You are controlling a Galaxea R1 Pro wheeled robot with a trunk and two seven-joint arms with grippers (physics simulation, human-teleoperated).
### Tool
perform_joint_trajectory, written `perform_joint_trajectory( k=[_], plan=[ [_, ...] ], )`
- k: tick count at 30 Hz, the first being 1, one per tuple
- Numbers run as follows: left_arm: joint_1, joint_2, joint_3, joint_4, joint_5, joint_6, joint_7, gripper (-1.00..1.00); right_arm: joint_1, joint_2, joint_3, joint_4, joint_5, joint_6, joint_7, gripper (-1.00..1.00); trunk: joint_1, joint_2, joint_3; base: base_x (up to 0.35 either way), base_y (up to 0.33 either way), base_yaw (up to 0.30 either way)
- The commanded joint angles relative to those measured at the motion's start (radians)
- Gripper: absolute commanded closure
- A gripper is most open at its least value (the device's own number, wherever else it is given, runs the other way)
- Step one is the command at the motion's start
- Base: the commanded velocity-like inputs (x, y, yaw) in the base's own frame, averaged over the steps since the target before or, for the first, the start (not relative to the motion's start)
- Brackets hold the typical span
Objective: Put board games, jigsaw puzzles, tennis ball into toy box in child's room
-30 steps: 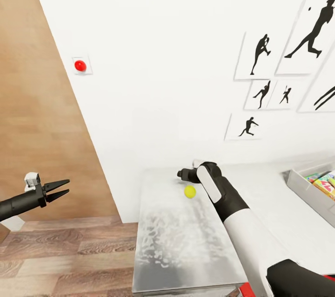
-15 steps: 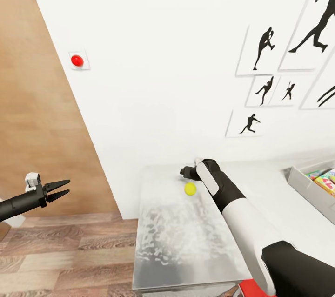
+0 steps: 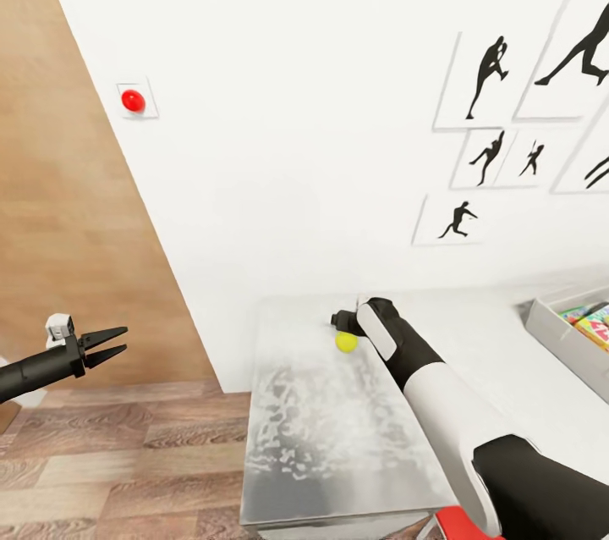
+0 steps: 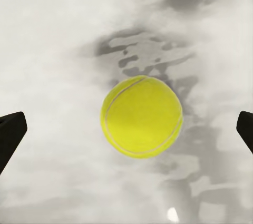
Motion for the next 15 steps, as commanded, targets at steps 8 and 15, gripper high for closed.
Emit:
perform_joint_trajectory(
  k=[8,15],
  plan=[
    [-0.001,0.000,0.000,0.000,0.003,0.007,-0.001,-1.00,-0.001,0.003,0.003,0.001,0.013,0.000,-0.010,-1.00,0.001,-0.002,-0.015,0.019,0.007,0.000],
    [-0.001,0.000,0.000,0.000,0.003,0.007,0.001,-1.00,-0.001,0.003,0.002,0.002,0.031,-0.012,-0.010,-1.00,0.001,-0.002,-0.027,0.094,0.057,0.000]
  ],
)
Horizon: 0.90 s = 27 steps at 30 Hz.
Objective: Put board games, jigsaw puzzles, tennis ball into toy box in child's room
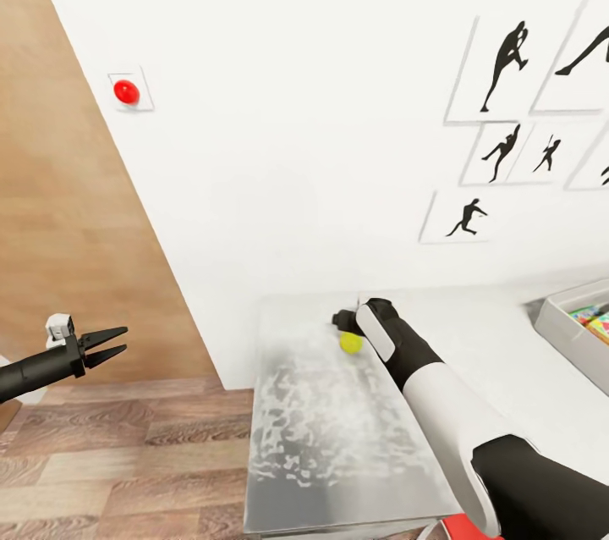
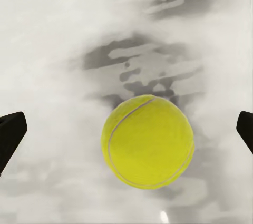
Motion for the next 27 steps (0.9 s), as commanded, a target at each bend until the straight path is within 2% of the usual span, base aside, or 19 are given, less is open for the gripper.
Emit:
perform_joint_trajectory(
  k=[1,27],
  plan=[
    [-0.001,0.000,0.000,0.000,0.003,0.007,-0.001,-1.00,-0.001,-0.001,0.004,-0.001,-0.010,-0.006,-0.010,-1.00,0.001,-0.002,-0.004,0.019,0.011,0.000],
    [-0.001,-0.002,0.000,0.000,0.004,0.007,-0.001,-1.00,0.000,-0.005,0.008,0.000,-0.008,-0.023,-0.009,-1.00,0.001,-0.002,-0.046,0.001,0.001,0.000]
  ],
)
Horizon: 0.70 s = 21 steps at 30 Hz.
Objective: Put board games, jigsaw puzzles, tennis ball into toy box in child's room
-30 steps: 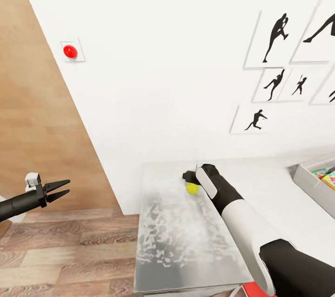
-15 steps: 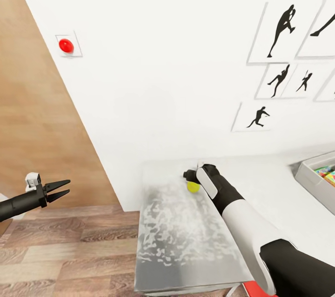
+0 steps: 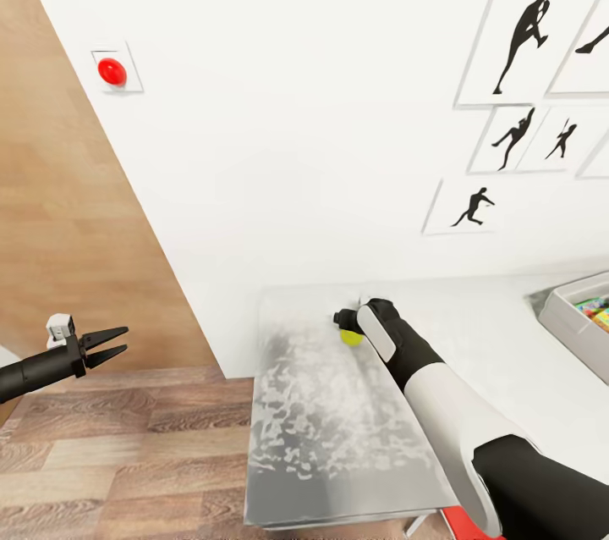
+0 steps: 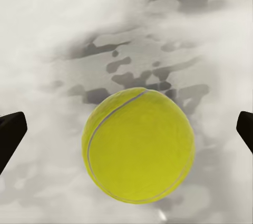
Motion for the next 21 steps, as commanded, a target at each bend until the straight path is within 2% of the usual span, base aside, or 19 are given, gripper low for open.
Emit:
perform_joint_trajectory(
  k=[1,21],
  plan=[
    [-0.001,0.000,0.000,0.000,0.004,0.007,0.000,-1.00,-0.001,0.000,0.005,-0.001,-0.010,0.001,-0.010,-1.00,0.001,-0.002,-0.004,0.000,0.000,0.000],
    [-0.001,-0.002,-0.002,0.000,0.003,0.007,0.001,-1.00,0.001,-0.002,0.006,-0.001,-0.009,0.002,-0.009,-1.00,0.001,-0.002,-0.031,0.000,0.000,0.000]
  ],
)
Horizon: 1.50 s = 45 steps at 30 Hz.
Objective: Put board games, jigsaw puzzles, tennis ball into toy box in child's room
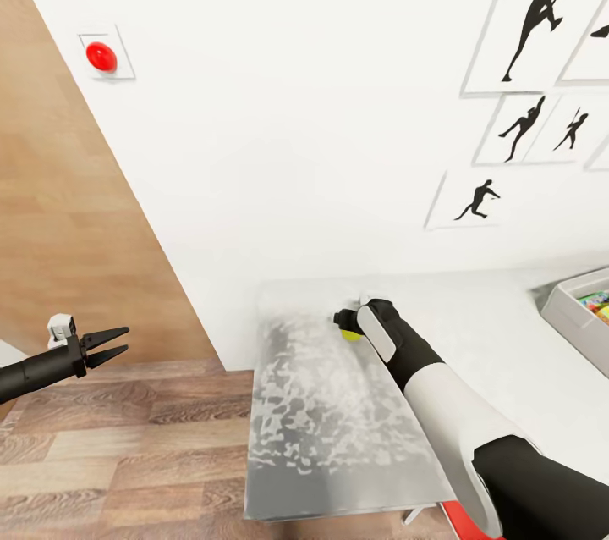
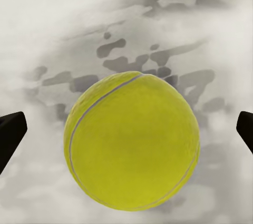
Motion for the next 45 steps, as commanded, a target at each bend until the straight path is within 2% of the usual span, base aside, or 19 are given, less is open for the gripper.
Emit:
perform_joint_trajectory(
  k=[1,5,6,17,28,35,39,42,45],
  plan=[
    [-0.001,0.000,0.000,0.000,0.003,0.007,-0.001,-1.00,-0.001,-0.001,0.004,-0.001,-0.011,0.002,-0.010,-1.00,0.001,-0.002,-0.002,0.000,0.000,0.000],
    [-0.001,0.000,0.000,0.000,0.003,0.007,-0.001,-1.00,0.000,0.000,0.005,-0.001,-0.011,0.001,-0.010,-1.00,0.001,-0.002,-0.002,0.000,0.000,0.000],
    [-0.001,0.000,0.000,0.000,0.003,0.007,-0.001,-1.00,0.000,0.000,0.005,-0.001,-0.011,0.002,-0.010,1.00,0.001,-0.002,-0.002,0.000,0.000,0.000],
    [-0.001,0.002,0.001,0.000,0.003,0.007,-0.003,-1.00,0.002,-0.002,0.004,-0.001,-0.009,-0.003,-0.010,1.00,0.001,-0.002,-0.002,0.000,0.000,0.000],
    [-0.001,0.003,0.002,0.000,0.003,0.007,-0.003,-1.00,0.009,-0.005,0.006,-0.004,-0.010,-0.045,-0.005,1.00,0.001,-0.002,-0.002,0.000,0.000,0.000],
    [-0.001,0.005,0.003,0.000,0.003,0.007,-0.003,-1.00,0.017,-0.006,0.006,-0.024,-0.011,-0.045,-0.005,1.00,0.001,-0.002,0.006,0.000,0.000,-0.084],
    [-0.001,0.005,0.003,0.000,0.003,0.007,-0.003,-1.00,0.035,-0.007,0.004,-0.136,-0.012,-0.019,-0.006,1.00,0.001,-0.002,0.012,0.000,0.000,-0.090],
    [-0.001,0.005,0.003,0.000,0.003,0.007,-0.003,-1.00,0.063,-0.008,0.000,-0.244,-0.013,0.048,-0.007,1.00,0.001,-0.002,0.016,0.000,0.000,-0.077],
    [-0.001,0.005,0.003,0.000,0.003,0.007,-0.003,-1.00,0.112,-0.010,-0.007,-0.392,-0.020,0.121,-0.006,1.00,0.001,-0.002,0.021,0.000,0.000,-0.075]
  ],
)
